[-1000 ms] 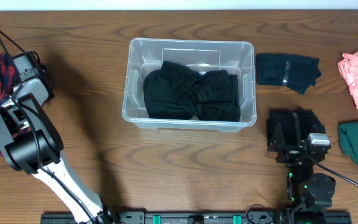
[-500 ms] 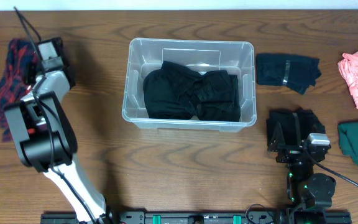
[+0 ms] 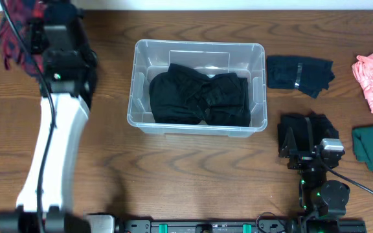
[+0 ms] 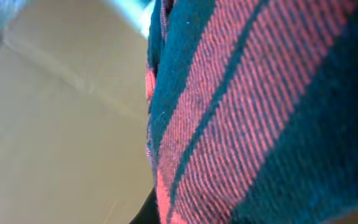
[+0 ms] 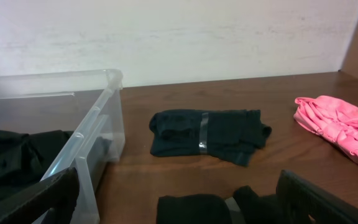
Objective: Pack container
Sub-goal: 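Lift the red plaid shirt with the left gripper and lower it into the bin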
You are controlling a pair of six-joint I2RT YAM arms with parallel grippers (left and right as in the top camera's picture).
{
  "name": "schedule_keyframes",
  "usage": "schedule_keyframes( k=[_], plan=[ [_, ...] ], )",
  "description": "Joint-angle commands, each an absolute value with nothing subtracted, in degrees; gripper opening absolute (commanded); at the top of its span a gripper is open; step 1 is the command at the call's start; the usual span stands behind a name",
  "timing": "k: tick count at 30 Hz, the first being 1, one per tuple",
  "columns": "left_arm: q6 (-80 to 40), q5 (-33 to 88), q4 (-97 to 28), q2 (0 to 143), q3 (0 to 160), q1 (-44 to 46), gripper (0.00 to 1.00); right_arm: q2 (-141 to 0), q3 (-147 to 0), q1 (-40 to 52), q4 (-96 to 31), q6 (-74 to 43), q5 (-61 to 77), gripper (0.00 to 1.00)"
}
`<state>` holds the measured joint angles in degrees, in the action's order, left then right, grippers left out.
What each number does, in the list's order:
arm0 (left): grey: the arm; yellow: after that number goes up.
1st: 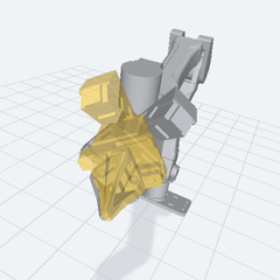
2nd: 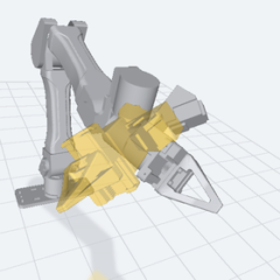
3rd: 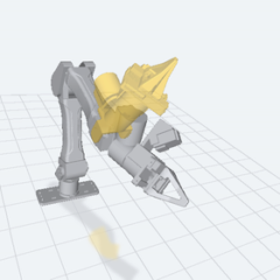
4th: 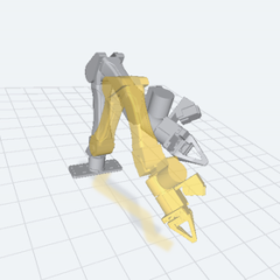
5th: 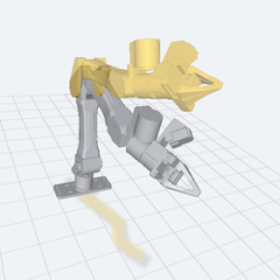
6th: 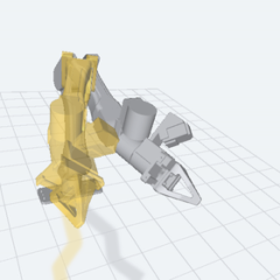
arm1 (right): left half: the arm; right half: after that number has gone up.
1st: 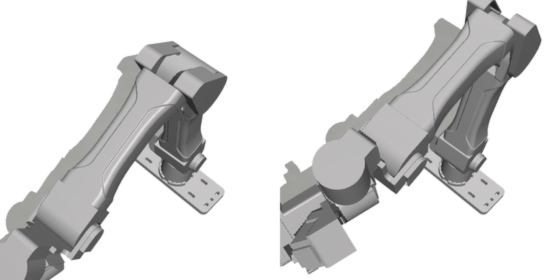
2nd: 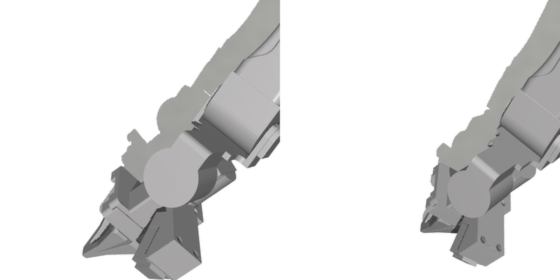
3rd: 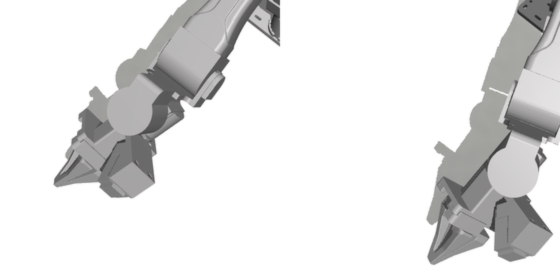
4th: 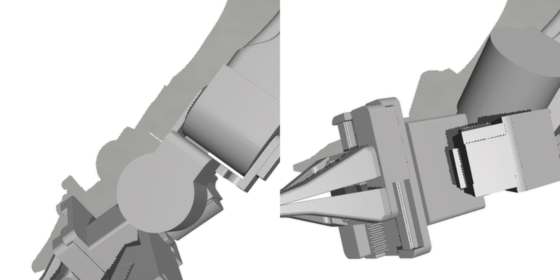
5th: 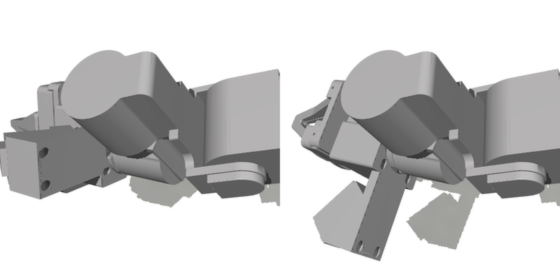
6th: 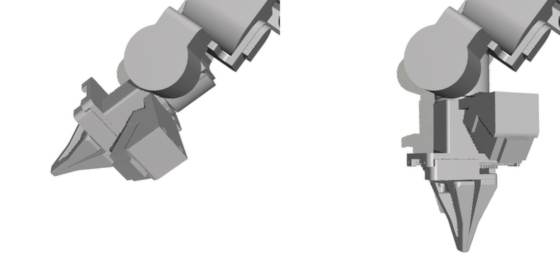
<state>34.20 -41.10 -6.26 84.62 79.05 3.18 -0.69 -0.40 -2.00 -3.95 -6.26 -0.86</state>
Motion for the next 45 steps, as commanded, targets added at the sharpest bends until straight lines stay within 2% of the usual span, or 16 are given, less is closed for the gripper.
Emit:
schedule_keyframes(
  k=[1, 4, 7, 13, 20, 42, 43, 45],
  plan=[
    [39.4, -29.7, -9.1, 80.8, 80.2, 10.2, 0.06, -0.4, -0.3, -1.8, -4.1, -5.5, -1.1, 0.99],
    [44.5, -22.9, -12.7, 79.7, 80.2, 17.5, 0.06, -0.4, -0.3, -1.8, -4.1, -5.5, -1.1, 0.99],
    [48.1, -21.0, -14.4, 80.3, 80.2, 24.8, 0.06, -0.4, -0.3, -1.8, -4.1, -5.5, -1.1, 0.99],
    [51.9, -16.8, -14.5, 83.8, 80.2, 32.9, 0.06, -0.4, -0.3, -1.8, -4.1, -5.5, -1.1, 0.99],
    [57.4, -15.5, -14.5, 90.0, 80.2, 35.7, 0.06, -0.4, -0.3, -1.8, -4.1, -5.5, -1.1, 0.99],
    [54.3, -12.4, -23.3, 96.7, 80.0, 42.1, 0.07, -0.4, -0.3, -1.8, -4.1, -5.5, -1.1, 0.99],
    [52.6, -12.4, -23.3, 96.9, 80.0, 42.2, 0.12, -0.4, -0.3, -1.8, -4.1, -5.5, -1.1, 0.99],
    [48.8, -12.5, -23.3, 97.1, 80.0, 42.2, 0.42, -0.4, -0.3, -1.8, -4.1, -5.5, -1.1, 0.99]
  ],
)
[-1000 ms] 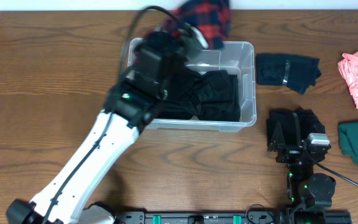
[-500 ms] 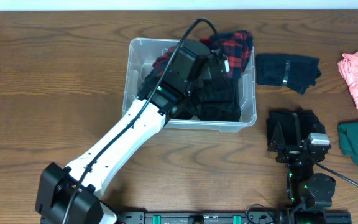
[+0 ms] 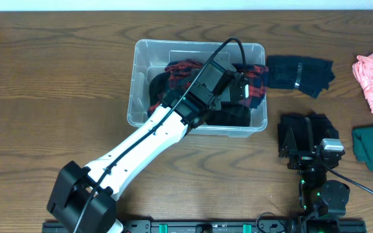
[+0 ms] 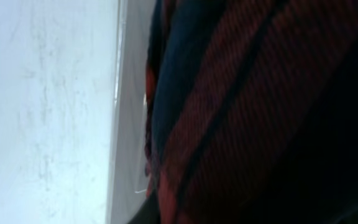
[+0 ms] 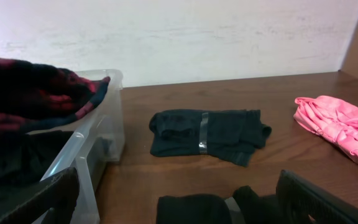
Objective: Pack container
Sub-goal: 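Lift the red plaid shirt with the left gripper and lower it into the bin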
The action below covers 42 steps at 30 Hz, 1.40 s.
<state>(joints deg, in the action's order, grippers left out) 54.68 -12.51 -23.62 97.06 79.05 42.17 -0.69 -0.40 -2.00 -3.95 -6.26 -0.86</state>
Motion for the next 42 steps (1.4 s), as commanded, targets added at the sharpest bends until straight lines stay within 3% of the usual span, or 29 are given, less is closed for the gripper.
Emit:
schedule_keyframes(
  k=[1, 3, 7, 12, 22, 29, 34, 38, 42],
  plan=[
    [47.0, -12.6, -23.3, 97.1, 80.0, 42.2, 0.47, -0.4, -0.3, -1.8, -4.1, -5.5, -1.1, 0.99],
    [42.5, -14.0, -22.7, 96.9, 80.1, 41.8, 0.55, -0.4, -0.3, -1.8, -4.1, -5.5, -1.1, 0.99],
    [26.2, -17.2, -20.0, 95.4, 80.7, 41.4, 0.6, -0.4, -0.3, -1.8, -4.1, -5.5, -1.1, 0.99],
    [8.6, -13.8, -20.1, 91.8, 82.7, 41.4, 0.61, -0.4, -0.3, -1.8, -4.1, -5.5, -1.1, 0.99],
    [-6.2, 1.2, -25.2, 87.7, 82.7, 41.4, 0.59, -0.4, -0.3, -1.8, -4.1, -5.5, -1.1, 0.99],
    [-11.7, 1.3, -30.8, 91.1, 82.6, 41.4, 0.44, -0.4, -0.3, -1.8, -4.1, -5.5, -1.1, 0.99],
    [-11.7, -1.2, -33.0, 96.4, 82.6, 40.6, 0.21, -0.4, -0.3, -1.8, -4.1, -5.5, -1.1, 0.99],
    [-11.7, -1.7, -35.2, 101.4, 82.6, 38.4, 0.14, -0.4, -0.3, -1.8, -4.1, -5.5, -1.1, 0.99],
    [-11.7, -2.1, -37.1, 107.5, 82.6, 36.4, 0.14, -0.4, -0.3, -1.8, -4.1, -5.5, -1.1, 0.99]
  ],
)
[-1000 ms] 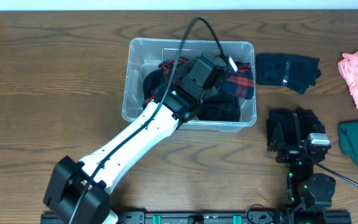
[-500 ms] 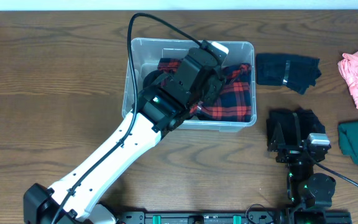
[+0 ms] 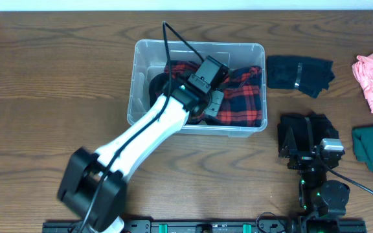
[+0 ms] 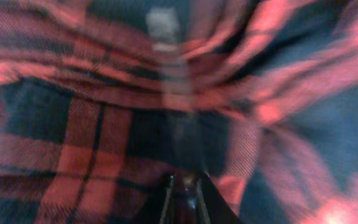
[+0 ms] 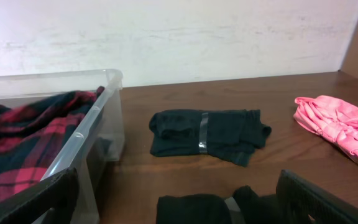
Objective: Pack container
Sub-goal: 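Lift the red plaid shirt with the left gripper and lower it into the bin, then open the left gripper and spread the plaid shirt inside the bin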
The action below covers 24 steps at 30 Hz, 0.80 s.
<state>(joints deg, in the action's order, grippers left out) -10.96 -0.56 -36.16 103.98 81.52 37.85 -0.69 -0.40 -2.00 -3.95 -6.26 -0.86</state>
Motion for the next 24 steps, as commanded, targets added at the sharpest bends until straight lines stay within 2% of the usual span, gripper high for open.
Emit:
schedule_keyframes(
  k=[1, 9, 16, 24],
  plan=[
    [-11.7, -2.1, -37.1, 109.2, 82.6, 36.1, 0.14, -0.4, -0.3, -1.8, -4.1, -5.5, -1.1, 0.99],
    [-11.7, -2.2, -36.6, 114.0, 82.8, 35.1, 0.14, -0.4, -0.3, -1.8, -4.1, -5.5, -1.1, 0.99],
    [-10.6, -2.6, -36.6, 105.1, 85.0, 34.8, 0.14, -0.4, -0.3, -1.8, -4.1, -5.5, -1.1, 0.99],
    [-10.6, -1.7, -29.2, 96.7, 85.3, 36.4, 0.14, -0.4, -0.3, -1.8, -4.1, -5.5, -1.1, 0.99]
  ],
)
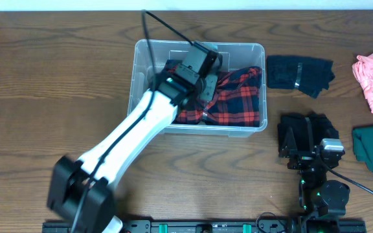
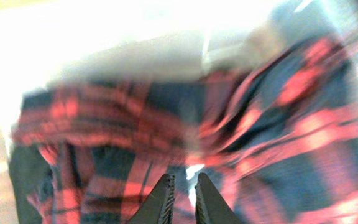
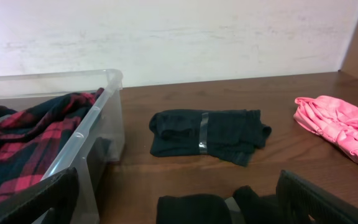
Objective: Pack container
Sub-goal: 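Open the left gripper and spread the plaid shirt inside the bin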
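Observation:
The clear plastic container (image 1: 135, 84) stands at the table's middle back. A red and dark plaid shirt (image 1: 238, 97) lies spread inside it, over a black garment (image 1: 155, 85) that shows only at the left. My left gripper (image 1: 207, 83) hangs over the shirt (image 2: 135, 137), its fingertips (image 2: 168, 183) a narrow gap apart with nothing between them. My right gripper (image 1: 306, 147) rests wide open over a black garment (image 1: 303, 126) right of the container; its left finger (image 3: 42, 199) and the container's wall (image 3: 98, 118) show in the right wrist view.
A folded black garment with a grey stripe (image 1: 300, 72) lies right of the container. A pink garment and a teal one lie at the right edge. The left arm stretches from the front left up to the container.
My left gripper was down against the plaid shirt; now it is higher and nearer the container's back, with the shirt lying below it. The right arm has not moved.
My left gripper first held the plaid shirt at the table's far left, with only a black garment in the container. Then it was over the container with the shirt. Then the shirt lay spread inside, and now the gripper is clear above it.

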You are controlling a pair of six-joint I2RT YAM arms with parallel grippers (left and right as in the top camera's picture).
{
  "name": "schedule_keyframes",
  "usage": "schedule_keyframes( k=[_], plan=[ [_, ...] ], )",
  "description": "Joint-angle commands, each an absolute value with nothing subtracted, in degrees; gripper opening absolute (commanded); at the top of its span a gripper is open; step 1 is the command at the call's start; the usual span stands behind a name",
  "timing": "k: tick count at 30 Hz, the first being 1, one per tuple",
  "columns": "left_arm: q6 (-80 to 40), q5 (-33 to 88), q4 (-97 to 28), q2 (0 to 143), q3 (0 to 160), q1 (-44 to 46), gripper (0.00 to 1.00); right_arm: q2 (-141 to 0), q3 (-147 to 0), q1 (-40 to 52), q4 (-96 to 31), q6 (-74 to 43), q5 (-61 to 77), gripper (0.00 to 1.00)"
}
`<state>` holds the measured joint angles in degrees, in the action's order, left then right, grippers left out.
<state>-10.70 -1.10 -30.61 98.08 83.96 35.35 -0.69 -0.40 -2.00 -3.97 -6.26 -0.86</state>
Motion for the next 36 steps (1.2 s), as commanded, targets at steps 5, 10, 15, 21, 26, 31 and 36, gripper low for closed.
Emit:
schedule_keyframes(
  k=[5, 10, 15, 21, 26, 31, 36],
  plan=[
    [-10.6, -1.7, -23.8, 99.3, 85.3, 38.9, 0.14, -0.4, -0.3, -1.8, -4.1, -5.5, -1.1, 0.99],
    [-6.8, -1.7, -19.8, 105.4, 85.3, 40.5, 0.14, -0.4, -0.3, -1.8, -4.1, -5.5, -1.1, 0.99],
    [-4.8, -1.7, -17.7, 112.2, 85.3, 40.5, 0.14, -0.4, -0.3, -1.8, -4.1, -5.5, -1.1, 0.99],
    [-4.7, -1.7, -17.1, 117.2, 85.3, 40.6, 0.14, -0.4, -0.3, -1.8, -4.1, -5.5, -1.1, 0.99],
    [-3.0, -1.8, -16.8, 115.2, 85.6, 40.4, 0.14, -0.4, -0.3, -1.8, -4.1, -5.5, -1.1, 0.99],
    [0.3, -5.6, -17.8, 105.9, 85.8, 40.2, 0.24, -0.4, -0.3, -1.8, -4.1, -5.5, -1.1, 0.99],
    [2.7, -18.5, -23.9, 94.2, 85.8, 39.3, 0.72, -0.4, -0.3, -1.8, -4.1, -5.5, -1.1, 0.99]
  ],
)
